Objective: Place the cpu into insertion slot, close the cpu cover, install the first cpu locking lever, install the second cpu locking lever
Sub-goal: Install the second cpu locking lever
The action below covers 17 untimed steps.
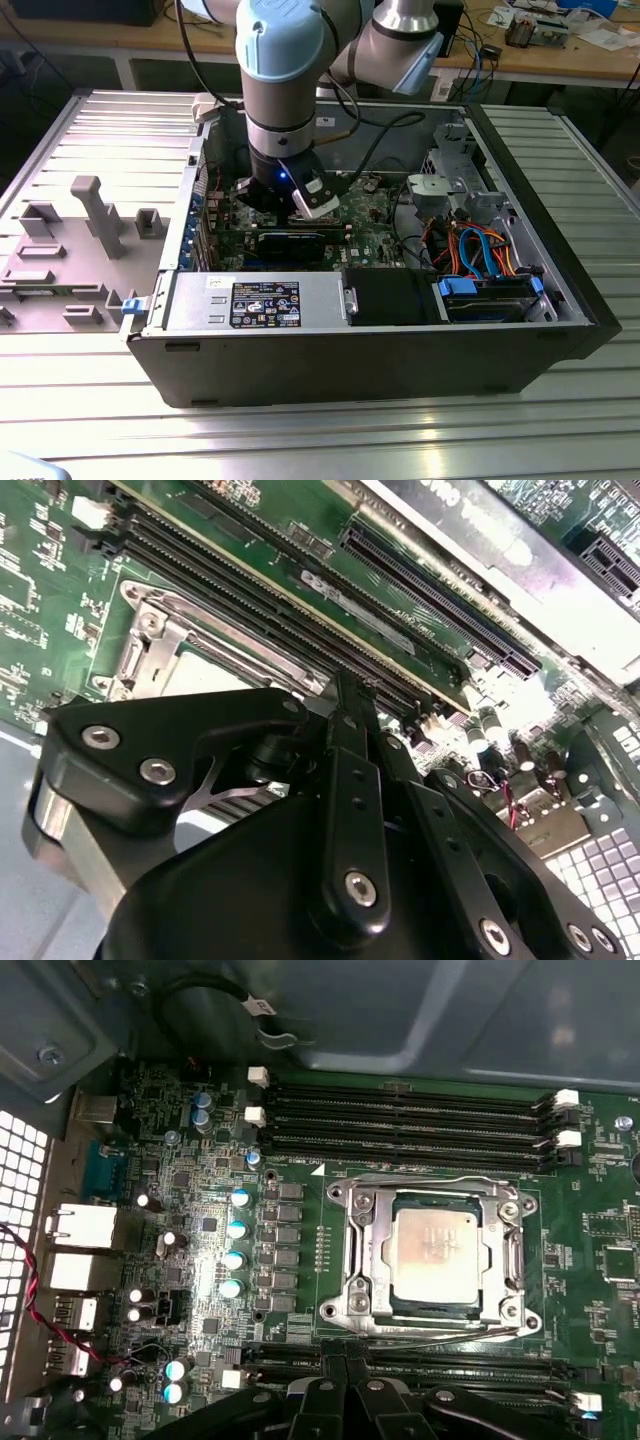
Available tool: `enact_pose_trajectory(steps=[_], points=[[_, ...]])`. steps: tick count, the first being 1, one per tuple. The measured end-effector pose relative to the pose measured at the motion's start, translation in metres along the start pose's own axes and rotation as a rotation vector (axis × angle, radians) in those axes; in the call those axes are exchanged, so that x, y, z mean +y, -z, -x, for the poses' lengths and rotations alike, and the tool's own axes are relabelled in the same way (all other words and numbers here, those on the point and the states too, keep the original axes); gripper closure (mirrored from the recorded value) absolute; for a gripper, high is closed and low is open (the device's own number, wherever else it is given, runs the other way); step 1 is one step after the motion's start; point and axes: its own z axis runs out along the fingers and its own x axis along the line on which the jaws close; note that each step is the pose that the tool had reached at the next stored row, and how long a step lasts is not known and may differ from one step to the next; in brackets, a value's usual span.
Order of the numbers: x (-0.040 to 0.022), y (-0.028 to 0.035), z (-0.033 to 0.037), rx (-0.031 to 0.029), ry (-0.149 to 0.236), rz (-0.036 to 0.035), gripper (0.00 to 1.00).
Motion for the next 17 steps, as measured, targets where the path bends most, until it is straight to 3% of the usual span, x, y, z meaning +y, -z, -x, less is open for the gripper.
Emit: enact_pose_trajectory(steps=[9,15,17], points=[[0.0088,-0.0084,-0.0051,0.0000,0.000,0.0007,0.89],[0.0152,-0.0134,-0.0047,0.0000,0.003,0.0066,0.89],[0.0156,-0.0154,-0.0047,0.0001,0.005,0.0119,0.89]])
